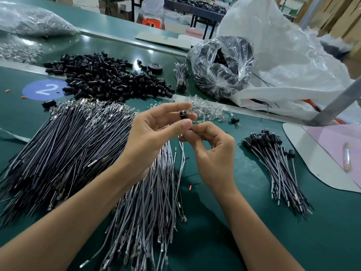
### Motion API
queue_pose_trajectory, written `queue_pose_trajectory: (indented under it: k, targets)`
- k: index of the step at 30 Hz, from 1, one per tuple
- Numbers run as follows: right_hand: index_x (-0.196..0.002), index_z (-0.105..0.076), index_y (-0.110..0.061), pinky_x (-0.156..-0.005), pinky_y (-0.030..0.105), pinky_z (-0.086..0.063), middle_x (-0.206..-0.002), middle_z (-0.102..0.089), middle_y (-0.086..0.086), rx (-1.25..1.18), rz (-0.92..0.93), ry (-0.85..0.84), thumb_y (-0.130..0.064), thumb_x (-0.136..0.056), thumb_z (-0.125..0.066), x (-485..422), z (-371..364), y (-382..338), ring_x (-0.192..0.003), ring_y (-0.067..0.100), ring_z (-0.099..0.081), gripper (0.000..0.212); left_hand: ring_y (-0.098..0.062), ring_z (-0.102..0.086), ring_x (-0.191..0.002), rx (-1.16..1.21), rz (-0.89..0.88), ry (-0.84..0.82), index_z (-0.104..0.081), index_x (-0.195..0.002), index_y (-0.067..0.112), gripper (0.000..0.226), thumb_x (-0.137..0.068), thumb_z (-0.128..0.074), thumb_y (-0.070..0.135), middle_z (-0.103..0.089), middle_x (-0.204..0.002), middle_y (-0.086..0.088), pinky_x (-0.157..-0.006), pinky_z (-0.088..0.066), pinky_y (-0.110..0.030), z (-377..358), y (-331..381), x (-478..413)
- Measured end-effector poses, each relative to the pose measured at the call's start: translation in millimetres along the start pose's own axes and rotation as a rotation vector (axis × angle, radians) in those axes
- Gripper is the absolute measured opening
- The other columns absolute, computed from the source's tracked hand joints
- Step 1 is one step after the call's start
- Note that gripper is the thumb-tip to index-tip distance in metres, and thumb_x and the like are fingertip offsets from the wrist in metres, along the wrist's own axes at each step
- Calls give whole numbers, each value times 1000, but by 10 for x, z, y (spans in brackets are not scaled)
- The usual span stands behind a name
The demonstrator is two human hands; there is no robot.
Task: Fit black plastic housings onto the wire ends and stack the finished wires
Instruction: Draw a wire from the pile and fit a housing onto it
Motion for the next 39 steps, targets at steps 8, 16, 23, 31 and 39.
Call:
queue_pose_trajectory:
  k: [8, 16, 23, 31, 39]
  targets:
    - [-85, -69, -2, -76, 40, -56, -74, -73, 2, -40, -16, 5, -8, -87, -71, 8, 7, -3, -72, 16, -70, 7, -16, -72, -89, -62, -52, 17, -71, -100, 10, 24, -77, -73, 12, -77, -92, -5, -79, -56, -26, -11, 10, 7]
    - [-83, -69, -17, -75, 35, -55, -74, -73, -4, -79, -14, -4, -9, -85, -72, 2, -16, -19, -72, 16, -72, 8, -18, -72, -90, -14, -93, 104, -71, -95, 7, 19, -77, -73, 12, -76, -92, -5, -80, -53, -24, 59, 38, 6]
    - [-82, -69, -21, -75, 29, -55, -76, -74, -2, -136, -9, 8, -11, -82, -73, 0, -7, -15, -74, 17, -73, 11, -18, -71, -83, 4, -68, 132, -75, -85, 12, 14, -71, -77, 10, -76, -86, -5, -81, -55, -27, 87, 15, -4]
    - [-82, -69, -25, -75, 26, -54, -77, -75, -3, -170, -13, -27, -13, -81, -74, 6, -52, -21, -75, 18, -74, 13, -20, -73, -84, 35, -34, 164, -76, -75, 22, 19, -62, -89, 18, -76, -81, -5, -82, -55, -27, 128, 30, 11]
    - [-80, -70, -27, -78, 33, -55, -79, -75, 0, -231, -30, -46, -12, -82, -72, 0, -62, -16, -77, 22, -74, 15, -16, -71, -86, 119, 45, 104, -75, -68, 22, 14, -59, -86, 21, -76, -82, -3, -86, -52, -31, 73, 23, 21]
Point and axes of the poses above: each hand's wrist, its own x-axis away from the middle knuckle, its own z-axis out of the back of the hand, y = z × x, the point moved 6 cm from there along -x, towards the middle knuckle
